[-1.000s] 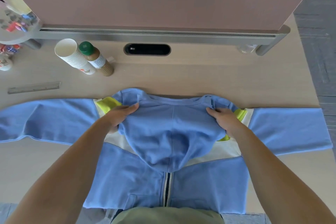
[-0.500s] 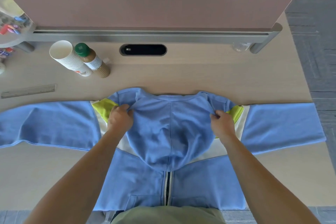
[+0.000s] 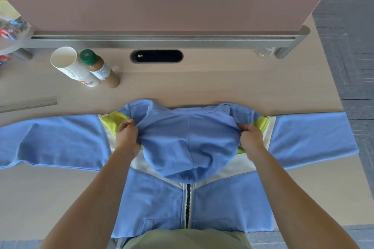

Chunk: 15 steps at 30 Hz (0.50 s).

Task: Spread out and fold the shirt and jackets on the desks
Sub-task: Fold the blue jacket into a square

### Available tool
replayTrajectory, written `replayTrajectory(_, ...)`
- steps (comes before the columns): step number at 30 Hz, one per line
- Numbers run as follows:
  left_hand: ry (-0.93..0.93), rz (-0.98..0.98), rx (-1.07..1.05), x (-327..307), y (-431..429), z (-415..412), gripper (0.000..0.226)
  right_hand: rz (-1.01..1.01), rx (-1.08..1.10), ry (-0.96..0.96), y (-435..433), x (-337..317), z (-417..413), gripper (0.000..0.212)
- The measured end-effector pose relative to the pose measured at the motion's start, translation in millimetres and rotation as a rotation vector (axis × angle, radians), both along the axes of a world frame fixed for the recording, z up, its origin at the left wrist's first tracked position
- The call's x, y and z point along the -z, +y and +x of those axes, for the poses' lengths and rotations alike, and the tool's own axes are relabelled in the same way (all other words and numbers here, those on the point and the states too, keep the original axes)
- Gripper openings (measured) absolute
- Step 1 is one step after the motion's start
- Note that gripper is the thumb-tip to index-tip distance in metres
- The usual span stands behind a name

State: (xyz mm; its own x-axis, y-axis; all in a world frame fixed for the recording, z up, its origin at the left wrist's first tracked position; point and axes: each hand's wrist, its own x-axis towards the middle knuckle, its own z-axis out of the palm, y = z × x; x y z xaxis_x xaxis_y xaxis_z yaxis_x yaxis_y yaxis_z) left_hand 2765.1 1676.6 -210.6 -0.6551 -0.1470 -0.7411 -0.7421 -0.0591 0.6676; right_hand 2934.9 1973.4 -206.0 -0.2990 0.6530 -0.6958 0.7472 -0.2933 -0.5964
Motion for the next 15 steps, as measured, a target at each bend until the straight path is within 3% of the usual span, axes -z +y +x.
replayTrajectory(3,0.304,-0.464,0.396,-4,4,-2,0.036,0.455,-0.266,-0.026,-5,-10,-18,0.038)
replayTrajectory(5,0.627,-0.655,0.675,-6,6,-14,0.046,0.706,-0.560,0.016,-5,-11,-37,0.053)
replayTrajectory(7,0.859,-0.806,1.073,-6,16,-33,0.070,0.777,-0.975,-0.147,0,-12,-60,0.074)
replayTrajectory(8,0.833,-0.888,1.296,-9,24,-40,0.078,0.771,-1.129,-0.258,3,-12,-70,0.078)
replayTrajectory(10,0.603,-1.047,1.627,-16,42,-49,0.076,0.787,-1.319,-0.411,9,-12,-82,0.064)
replayTrajectory(12,0.507,-1.100,1.720,-15,48,-58,0.055,0.843,-1.376,-0.436,14,-11,-83,0.038)
replayTrajectory(13,0.547,-1.108,1.679,-15,46,-60,0.044,0.924,-1.366,-0.407,15,-11,-78,0.029)
replayTrajectory(15,0.813,-1.106,1.461,-13,36,-58,0.026,1.104,-1.300,-0.294,15,-8,-62,0.026)
